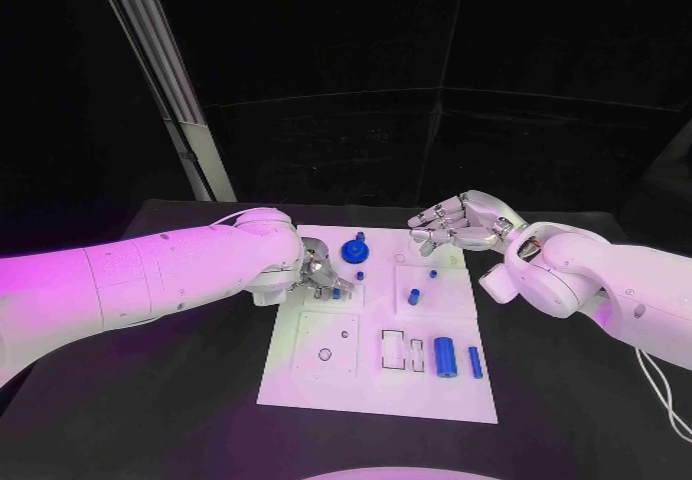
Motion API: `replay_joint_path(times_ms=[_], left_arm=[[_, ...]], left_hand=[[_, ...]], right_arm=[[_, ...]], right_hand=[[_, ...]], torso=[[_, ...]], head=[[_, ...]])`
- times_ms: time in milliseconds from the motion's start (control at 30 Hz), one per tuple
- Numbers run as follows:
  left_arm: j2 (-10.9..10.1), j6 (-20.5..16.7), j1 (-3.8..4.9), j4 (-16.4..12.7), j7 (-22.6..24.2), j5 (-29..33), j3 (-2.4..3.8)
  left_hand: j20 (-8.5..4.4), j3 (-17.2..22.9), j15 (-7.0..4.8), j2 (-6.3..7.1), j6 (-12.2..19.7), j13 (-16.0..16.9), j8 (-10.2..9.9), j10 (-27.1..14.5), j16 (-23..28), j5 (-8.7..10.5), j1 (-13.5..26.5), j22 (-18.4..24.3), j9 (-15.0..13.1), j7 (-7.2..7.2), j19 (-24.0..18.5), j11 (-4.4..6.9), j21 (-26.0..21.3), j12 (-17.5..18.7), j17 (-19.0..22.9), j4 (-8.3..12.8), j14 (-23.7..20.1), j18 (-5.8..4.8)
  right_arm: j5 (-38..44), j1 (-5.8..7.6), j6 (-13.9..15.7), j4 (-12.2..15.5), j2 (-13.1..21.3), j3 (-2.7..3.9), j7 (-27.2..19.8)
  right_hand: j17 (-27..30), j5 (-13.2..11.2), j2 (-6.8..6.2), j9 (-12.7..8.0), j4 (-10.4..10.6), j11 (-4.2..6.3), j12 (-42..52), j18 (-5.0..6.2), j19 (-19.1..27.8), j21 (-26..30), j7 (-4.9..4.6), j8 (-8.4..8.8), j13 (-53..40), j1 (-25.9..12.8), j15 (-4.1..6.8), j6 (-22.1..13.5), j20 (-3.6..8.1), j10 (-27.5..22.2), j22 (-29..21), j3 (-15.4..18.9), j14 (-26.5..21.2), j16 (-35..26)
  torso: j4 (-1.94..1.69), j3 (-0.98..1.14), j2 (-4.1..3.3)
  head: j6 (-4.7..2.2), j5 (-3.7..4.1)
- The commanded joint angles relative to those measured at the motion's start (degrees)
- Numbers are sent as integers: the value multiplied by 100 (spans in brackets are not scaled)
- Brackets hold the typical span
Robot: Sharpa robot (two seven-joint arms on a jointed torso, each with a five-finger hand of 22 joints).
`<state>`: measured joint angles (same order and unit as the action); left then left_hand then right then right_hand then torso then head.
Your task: Assemble the parts on the task board
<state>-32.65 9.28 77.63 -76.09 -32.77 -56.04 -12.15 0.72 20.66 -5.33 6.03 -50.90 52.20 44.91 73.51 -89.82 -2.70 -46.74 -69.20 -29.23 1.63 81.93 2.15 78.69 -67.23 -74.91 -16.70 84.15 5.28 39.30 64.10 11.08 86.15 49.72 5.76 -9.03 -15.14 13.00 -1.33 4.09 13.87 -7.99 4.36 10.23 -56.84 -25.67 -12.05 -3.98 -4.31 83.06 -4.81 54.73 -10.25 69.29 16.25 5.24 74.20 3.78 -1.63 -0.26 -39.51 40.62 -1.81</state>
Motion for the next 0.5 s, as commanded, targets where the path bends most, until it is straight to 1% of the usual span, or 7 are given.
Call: replay_joint_path(times_ms=[33,133,167,267,367,433,500], left_arm=[[-93,-113,-1,-76,94,69,5],[-210,-186,29,-158,207,207,42],[-251,-204,50,-180,256,300,71],[-362,-138,114,-227,399,535,192],[-459,-65,217,-225,487,683,293],[-499,2,297,-174,534,734,332],[-513,93,354,-102,570,760,353]], left_hand=[[-7,-102,-37,-34,-26,-15,-31,25,-18,-22,42,23,-2,-7,18,20,-29,15,-1509,5,585,-99],[-7,-213,-34,-46,22,-116,-49,-33,-18,-23,-65,121,1,6,-18,11,-91,81,-1509,24,585,-80],[-3,-263,-25,-52,73,-171,-77,-69,-18,-24,-144,174,11,22,-39,0,-125,118,-1509,38,585,-70],[30,-411,16,-65,219,-371,-159,-214,-18,-24,-430,406,51,83,-133,-55,-276,249,-1509,80,585,-27],[59,-539,48,-52,317,-454,-235,-277,-18,-22,-658,454,104,130,-152,-93,-318,294,-1509,112,585,-18],[74,-624,64,-27,349,-466,-278,-286,-18,-23,-742,457,140,150,-150,-111,-326,294,-1509,112,585,-17],[83,-683,72,-23,353,-469,-296,-289,-18,-24,-782,463,161,159,-150,-119,-332,290,-1509,100,585,-15]], right_arm=[[3,11,-64,-3,-6,3,-41],[3,10,-68,-16,-8,2,-44],[3,10,-70,-22,-10,2,-44],[3,10,-74,-43,-19,1,-46],[3,10,-77,-64,-32,1,-48],[3,9,-80,-75,-40,0,-50],[3,9,-84,-80,-43,0,-52]], right_hand=[[7,40,14,10,16,2,25,13,-1,25,-2,10,-7,-55,9,-42,-58,-49,-8,39,-41,-21],[8,42,16,10,17,2,26,13,-1,28,-2,10,-7,-58,8,-42,-59,-49,-10,42,-44,-21],[8,42,16,10,17,2,26,13,-1,28,-2,10,-7,-58,8,-42,-59,-49,-10,42,-44,-21],[8,42,16,10,17,2,26,13,-1,28,-2,10,-7,-58,8,-42,-59,-49,-10,42,-44,-21],[11,47,21,11,18,1,30,14,-1,36,-3,9,-9,-66,7,-42,-61,-49,-15,48,-49,-20],[11,47,21,11,18,1,30,14,-1,36,-3,9,-9,-66,7,-42,-61,-49,-15,48,-49,-20],[13,49,23,11,20,1,33,14,-1,41,-3,8,-10,-73,6,-42,-62,-48,-18,54,-52,-19]], torso=[[-2,-7,4],[-2,-6,2],[-1,-2,1],[0,0,3],[2,1,-3],[2,1,-6],[0,0,-4]], head=[[-3,17],[-9,25],[-15,28],[-18,31],[-22,38],[-27,35],[-29,36]])
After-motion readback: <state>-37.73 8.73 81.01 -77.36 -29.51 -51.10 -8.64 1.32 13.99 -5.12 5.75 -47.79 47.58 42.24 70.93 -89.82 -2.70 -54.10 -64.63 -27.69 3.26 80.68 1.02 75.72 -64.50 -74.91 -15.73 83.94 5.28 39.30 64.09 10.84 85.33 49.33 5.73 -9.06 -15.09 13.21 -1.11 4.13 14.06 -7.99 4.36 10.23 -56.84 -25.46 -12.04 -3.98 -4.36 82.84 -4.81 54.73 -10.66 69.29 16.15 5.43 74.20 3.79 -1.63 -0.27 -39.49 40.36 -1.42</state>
